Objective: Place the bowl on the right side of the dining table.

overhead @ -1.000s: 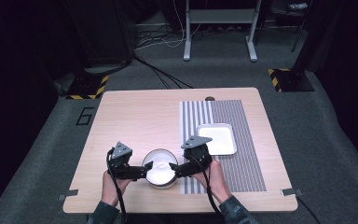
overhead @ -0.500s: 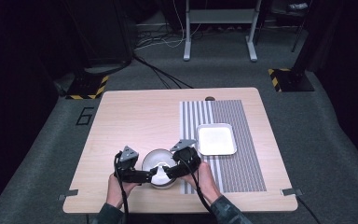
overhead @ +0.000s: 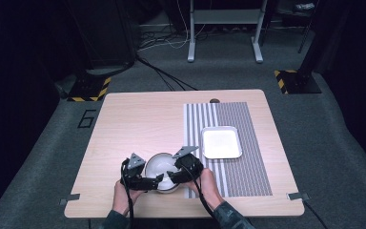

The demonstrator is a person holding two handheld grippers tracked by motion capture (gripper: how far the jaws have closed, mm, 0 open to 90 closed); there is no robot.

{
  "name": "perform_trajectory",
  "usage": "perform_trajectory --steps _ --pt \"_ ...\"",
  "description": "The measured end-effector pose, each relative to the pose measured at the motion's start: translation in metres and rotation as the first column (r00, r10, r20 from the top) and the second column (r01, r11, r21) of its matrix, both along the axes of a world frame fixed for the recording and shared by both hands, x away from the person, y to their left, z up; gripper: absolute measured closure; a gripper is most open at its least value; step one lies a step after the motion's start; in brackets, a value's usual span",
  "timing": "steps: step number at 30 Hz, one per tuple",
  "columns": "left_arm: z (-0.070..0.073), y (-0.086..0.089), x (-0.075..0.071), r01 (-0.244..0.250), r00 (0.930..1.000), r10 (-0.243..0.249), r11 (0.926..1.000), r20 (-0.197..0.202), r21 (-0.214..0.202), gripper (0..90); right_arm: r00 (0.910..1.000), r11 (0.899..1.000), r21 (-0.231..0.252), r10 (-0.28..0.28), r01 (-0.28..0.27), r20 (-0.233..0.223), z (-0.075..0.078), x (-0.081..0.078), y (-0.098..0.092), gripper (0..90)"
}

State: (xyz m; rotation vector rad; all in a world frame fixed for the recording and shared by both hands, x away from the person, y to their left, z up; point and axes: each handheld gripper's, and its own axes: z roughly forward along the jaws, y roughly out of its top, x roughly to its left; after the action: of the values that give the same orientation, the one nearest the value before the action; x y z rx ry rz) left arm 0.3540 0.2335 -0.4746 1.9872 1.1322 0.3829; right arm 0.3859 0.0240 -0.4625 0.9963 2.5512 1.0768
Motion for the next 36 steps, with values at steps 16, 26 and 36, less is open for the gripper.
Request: perform_trajectory --steps 16,26,36 --pt "-0.003 -0.002 -0.004 0.012 0.9997 -0.012 0.9999 0.021 0.0 38.0 0.9999 1.0 -0.004 -0.006 0.006 0.01 0.001 0.0 0.001 44.2" --pt "0.006 -0.001 -0.002 -0.005 0.9997 0.005 0.9997 0.024 0.023 51.6 0.9999 1.0 0.003 -0.012 0.012 0.009 0.003 0.002 -0.001 48.9" --pt "0.011 -0.001 -0.004 -0.033 0.9986 0.032 0.9992 0.042 0.023 60.6 0.9991 1.0 -0.009 -0.029 0.029 0.03 0.006 -0.001 0.0 51.7"
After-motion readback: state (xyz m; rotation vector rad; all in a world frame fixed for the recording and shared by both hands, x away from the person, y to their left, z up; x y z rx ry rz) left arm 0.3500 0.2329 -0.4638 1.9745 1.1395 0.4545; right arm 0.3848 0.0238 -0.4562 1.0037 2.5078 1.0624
